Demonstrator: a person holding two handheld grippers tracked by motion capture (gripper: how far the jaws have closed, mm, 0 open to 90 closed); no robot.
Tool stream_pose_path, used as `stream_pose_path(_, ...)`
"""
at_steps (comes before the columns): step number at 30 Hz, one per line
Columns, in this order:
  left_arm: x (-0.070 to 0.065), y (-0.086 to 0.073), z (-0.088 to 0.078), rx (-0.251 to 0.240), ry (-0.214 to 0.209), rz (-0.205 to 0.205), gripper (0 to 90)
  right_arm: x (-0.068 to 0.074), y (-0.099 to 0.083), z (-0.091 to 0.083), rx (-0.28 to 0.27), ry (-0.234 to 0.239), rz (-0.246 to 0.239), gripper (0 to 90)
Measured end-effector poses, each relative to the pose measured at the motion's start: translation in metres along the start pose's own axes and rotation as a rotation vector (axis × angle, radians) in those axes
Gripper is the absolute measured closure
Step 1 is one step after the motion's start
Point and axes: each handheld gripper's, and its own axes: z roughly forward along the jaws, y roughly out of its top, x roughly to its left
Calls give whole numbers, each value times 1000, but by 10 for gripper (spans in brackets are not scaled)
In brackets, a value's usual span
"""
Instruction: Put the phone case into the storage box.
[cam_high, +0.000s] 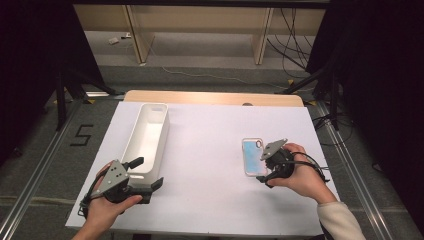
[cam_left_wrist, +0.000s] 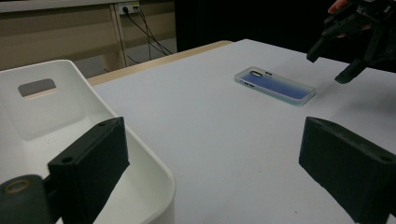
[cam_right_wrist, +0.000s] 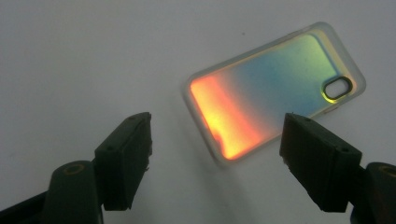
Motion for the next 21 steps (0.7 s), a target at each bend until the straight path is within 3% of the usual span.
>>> stream_pose_path(2,-1,0,0,3,-3,2,73,3,5,1,41,-6,-36,269)
stream_pose_path(4,-9,-1,-1,10,-15,-98,73,4,8,2,64,-7,-53,280)
stream_pose_path(5,-2,1,-2,9,7,-2,73,4,10,3,75,-2,-58,284)
stream_pose_path(14,-1,1,0,0,3,1,76,-1,21,20,160,3,-120,395)
stream_pose_path(15,-13,-1,-1,6,-12,-163,76,-2,23,22,168,0,-128,410)
stream_pose_path(16,-1,1,-1,8,9,0,77,-2,25,25,185,3,-142,427)
stream_pose_path(21,-2,2,-2,-1,7,-2,77,-3,33,36,235,3,-172,444)
